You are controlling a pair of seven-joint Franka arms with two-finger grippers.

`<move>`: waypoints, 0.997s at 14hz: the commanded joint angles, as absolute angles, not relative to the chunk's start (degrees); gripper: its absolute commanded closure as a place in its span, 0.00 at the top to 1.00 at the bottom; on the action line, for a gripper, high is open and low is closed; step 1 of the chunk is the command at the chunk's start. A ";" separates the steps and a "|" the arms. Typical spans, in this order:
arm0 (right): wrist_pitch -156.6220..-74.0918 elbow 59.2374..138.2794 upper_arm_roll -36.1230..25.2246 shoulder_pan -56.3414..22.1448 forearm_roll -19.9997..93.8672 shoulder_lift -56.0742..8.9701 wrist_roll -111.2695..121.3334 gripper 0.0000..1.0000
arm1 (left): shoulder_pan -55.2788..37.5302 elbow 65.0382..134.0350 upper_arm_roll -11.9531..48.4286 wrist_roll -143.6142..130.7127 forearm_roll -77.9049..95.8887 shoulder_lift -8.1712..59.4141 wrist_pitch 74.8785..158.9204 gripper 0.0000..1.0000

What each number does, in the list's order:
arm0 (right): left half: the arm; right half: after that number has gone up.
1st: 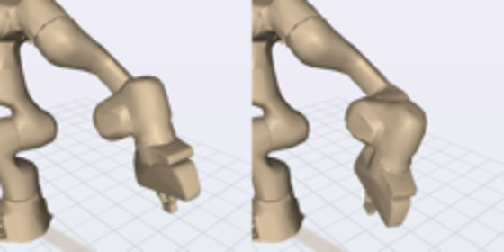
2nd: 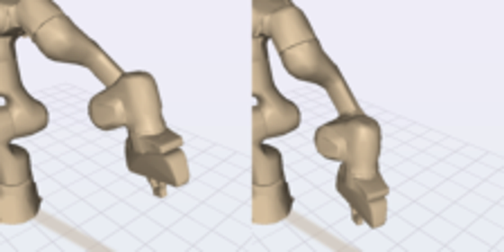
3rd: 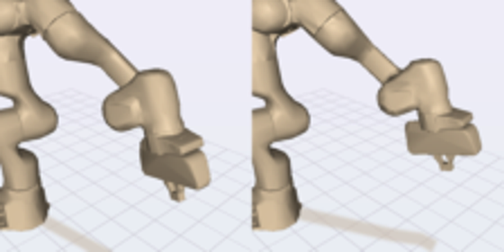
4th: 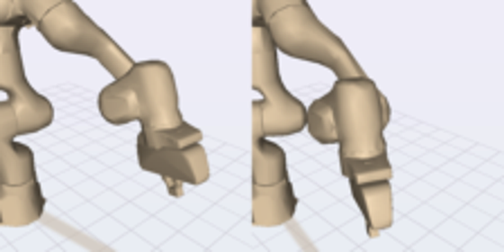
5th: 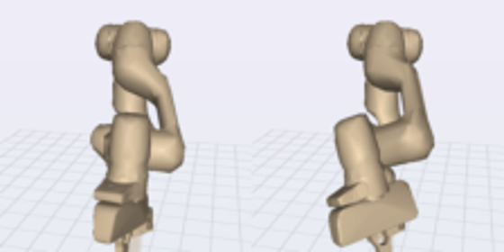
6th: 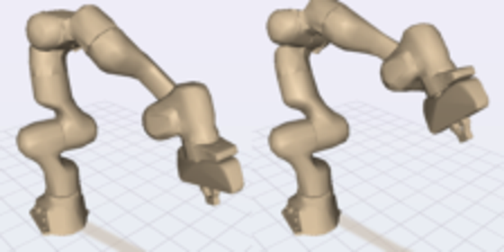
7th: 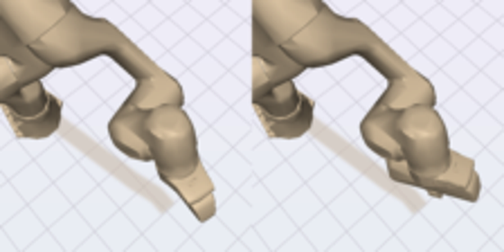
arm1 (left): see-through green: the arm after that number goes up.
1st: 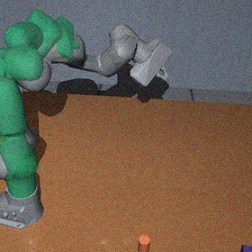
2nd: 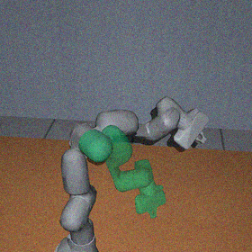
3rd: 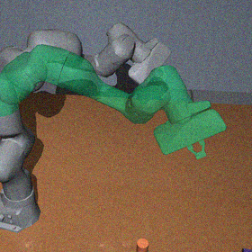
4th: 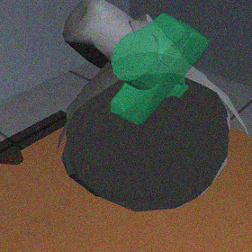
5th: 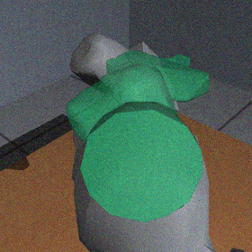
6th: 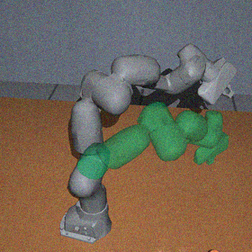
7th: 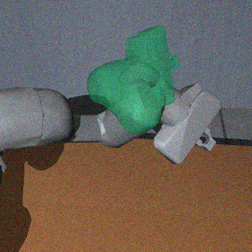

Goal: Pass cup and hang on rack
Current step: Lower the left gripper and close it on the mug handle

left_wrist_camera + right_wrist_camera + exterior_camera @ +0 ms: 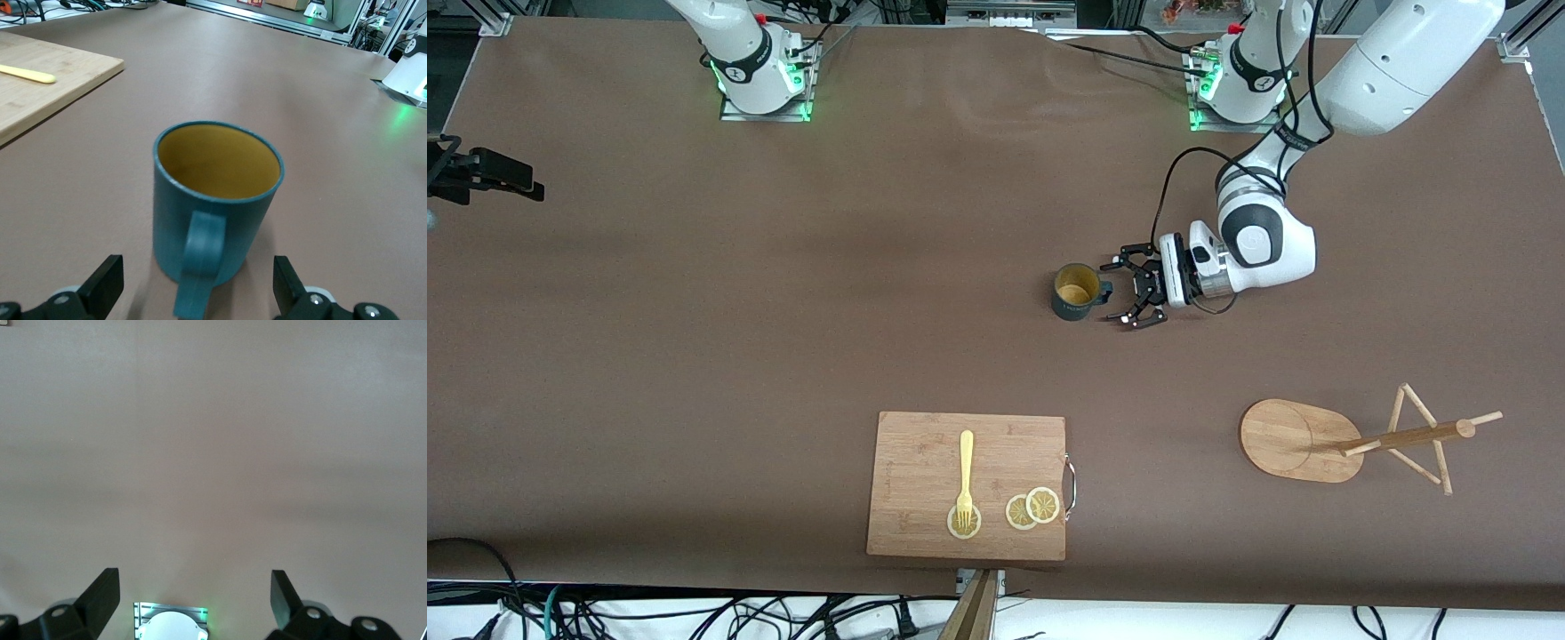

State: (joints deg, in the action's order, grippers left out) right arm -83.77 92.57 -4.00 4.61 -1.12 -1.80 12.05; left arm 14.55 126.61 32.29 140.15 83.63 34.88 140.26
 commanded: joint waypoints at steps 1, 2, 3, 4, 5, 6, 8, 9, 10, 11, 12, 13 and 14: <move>-83.14 92.20 -4.74 5.36 -0.88 -1.85 13.18 1.00 | 13.89 125.42 32.52 144.57 86.83 36.47 139.92 0.87; -83.06 92.20 -4.75 5.36 -0.88 -1.93 13.27 1.00 | 13.89 125.33 32.52 145.36 86.84 36.47 139.92 0.64; -82.97 92.20 -4.75 5.27 -0.79 -1.93 13.18 1.00 | 13.89 125.33 32.52 145.63 86.84 36.56 139.92 0.61; -82.79 92.20 -4.75 5.27 -0.79 -1.93 13.18 1.00 | 13.89 125.33 32.52 145.81 86.84 36.56 139.92 0.51; -82.79 92.20 -4.57 5.19 -0.79 -1.93 13.18 1.00 | 13.89 125.33 32.52 145.81 86.84 36.56 139.92 0.33; -82.88 92.11 -4.48 5.10 -0.70 -1.93 13.18 1.00 | 14.06 125.33 32.43 145.81 86.84 36.56 139.92 0.32; -83.06 92.11 -4.31 4.75 -0.70 -1.93 13.18 1.00 | 14.33 125.33 32.43 145.90 86.75 36.47 139.92 0.07; -83.06 92.11 -4.13 4.75 -0.70 -1.93 13.18 1.00 | 14.41 125.33 32.43 145.90 86.66 36.39 139.92 0.02; -82.88 92.11 -4.13 4.75 -0.70 -1.93 13.18 1.00 | 14.59 125.33 32.43 145.90 86.66 36.30 139.92 0.00; -82.71 92.20 -4.22 4.75 -0.70 -1.93 13.18 1.00 | 14.76 125.33 32.43 145.90 86.66 36.21 139.92 0.00; -82.88 92.11 -4.31 4.83 -0.62 -2.02 13.18 1.00 | 14.94 125.33 32.43 145.81 86.66 36.04 139.83 0.00; -82.97 92.02 -4.31 4.75 -0.62 -2.20 13.10 1.00 | 15.29 125.33 32.52 145.72 86.66 35.86 139.49 0.00; -82.88 92.02 -4.13 4.75 -0.70 -2.20 13.18 1.00 | 16.25 125.33 32.52 145.64 86.75 35.77 138.26 0.00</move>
State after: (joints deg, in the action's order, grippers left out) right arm -83.62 92.58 -4.32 4.55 -1.03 -1.95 12.20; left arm 14.76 125.86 32.24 143.50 84.84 35.87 140.17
